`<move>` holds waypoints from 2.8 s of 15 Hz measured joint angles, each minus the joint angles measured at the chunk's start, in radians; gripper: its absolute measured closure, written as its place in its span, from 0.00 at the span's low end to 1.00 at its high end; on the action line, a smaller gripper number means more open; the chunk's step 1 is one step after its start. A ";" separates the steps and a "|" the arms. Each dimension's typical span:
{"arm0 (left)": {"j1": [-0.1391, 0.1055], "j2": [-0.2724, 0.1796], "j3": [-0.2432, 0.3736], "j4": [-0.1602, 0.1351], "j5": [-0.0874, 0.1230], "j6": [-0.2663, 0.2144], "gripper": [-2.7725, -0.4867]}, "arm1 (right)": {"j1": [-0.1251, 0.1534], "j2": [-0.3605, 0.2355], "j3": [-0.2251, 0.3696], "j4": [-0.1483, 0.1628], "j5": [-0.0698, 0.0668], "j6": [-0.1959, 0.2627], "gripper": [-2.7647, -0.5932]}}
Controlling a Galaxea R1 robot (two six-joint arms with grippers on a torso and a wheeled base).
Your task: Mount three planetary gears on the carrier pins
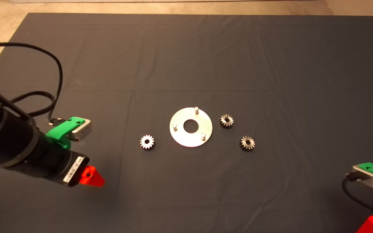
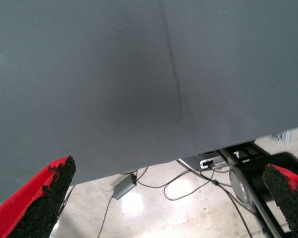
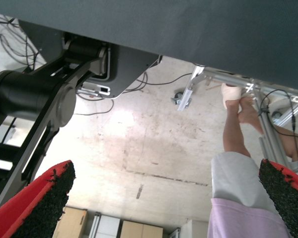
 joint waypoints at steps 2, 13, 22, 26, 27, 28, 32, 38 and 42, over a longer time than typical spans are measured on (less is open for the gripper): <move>0.020 0.065 -0.017 0.009 0.003 -0.008 0.01 | 0.002 0.003 0.000 0.000 0.008 0.000 0.00; 0.075 0.249 -0.169 0.111 -0.038 -0.079 0.01 | 0.002 0.000 -0.001 0.000 0.001 0.000 0.00; 0.179 0.317 -0.287 0.247 -0.047 -0.095 0.01 | 0.002 0.003 -0.001 0.000 0.004 0.000 0.00; 0.187 0.379 -0.342 0.264 -0.056 -0.077 0.01 | 0.002 0.003 -0.001 0.000 0.002 0.000 0.00; 0.193 0.382 -0.353 0.264 -0.055 -0.075 0.01 | 0.002 0.003 -0.001 0.000 0.003 0.000 0.00; 0.196 0.384 -0.365 0.264 -0.053 -0.073 0.01 | 0.002 0.003 -0.001 0.000 0.004 0.000 0.00; 0.197 0.424 -0.409 0.266 -0.052 -0.050 0.01 | 0.002 0.003 -0.001 0.000 0.004 0.000 0.00; 0.197 0.470 -0.475 0.266 -0.050 -0.017 0.01 | 0.002 0.003 -0.001 0.000 0.004 0.000 0.00; 0.209 0.473 -0.481 0.266 -0.048 0.003 0.04 | 0.002 0.003 -0.001 0.000 0.004 0.000 0.00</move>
